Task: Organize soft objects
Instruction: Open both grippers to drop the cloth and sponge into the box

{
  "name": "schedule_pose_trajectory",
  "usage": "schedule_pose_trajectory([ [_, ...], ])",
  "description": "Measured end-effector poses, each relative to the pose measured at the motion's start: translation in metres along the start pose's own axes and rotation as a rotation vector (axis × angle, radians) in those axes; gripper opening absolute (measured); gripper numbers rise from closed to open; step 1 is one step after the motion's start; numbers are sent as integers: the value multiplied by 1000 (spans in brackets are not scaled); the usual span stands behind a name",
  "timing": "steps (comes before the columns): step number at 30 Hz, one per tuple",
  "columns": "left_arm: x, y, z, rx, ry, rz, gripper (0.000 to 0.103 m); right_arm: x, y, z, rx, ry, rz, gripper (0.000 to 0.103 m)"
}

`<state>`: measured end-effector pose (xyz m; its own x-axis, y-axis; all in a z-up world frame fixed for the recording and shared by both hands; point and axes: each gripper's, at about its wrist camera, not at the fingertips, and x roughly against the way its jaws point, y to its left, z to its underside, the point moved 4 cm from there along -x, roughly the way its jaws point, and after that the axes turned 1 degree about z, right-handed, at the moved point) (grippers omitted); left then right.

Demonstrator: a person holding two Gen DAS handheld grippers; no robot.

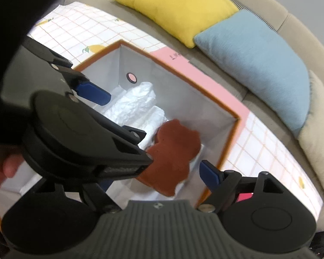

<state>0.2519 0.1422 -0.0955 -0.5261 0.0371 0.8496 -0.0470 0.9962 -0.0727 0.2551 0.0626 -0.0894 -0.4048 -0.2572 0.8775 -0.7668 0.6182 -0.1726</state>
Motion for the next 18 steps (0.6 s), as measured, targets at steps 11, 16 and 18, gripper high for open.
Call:
schedule_pose_trajectory([
  [11, 86, -39, 26, 2, -219, 57, 73, 96, -14, 45, -181, -158, 4, 81],
  [16, 115, -60, 47, 16, -289, 133, 73, 132, -20, 86, -286, -246, 35, 81],
  [18, 123, -70, 58, -2, -316, 121, 73, 142, -23, 105, -334, -273, 64, 81],
])
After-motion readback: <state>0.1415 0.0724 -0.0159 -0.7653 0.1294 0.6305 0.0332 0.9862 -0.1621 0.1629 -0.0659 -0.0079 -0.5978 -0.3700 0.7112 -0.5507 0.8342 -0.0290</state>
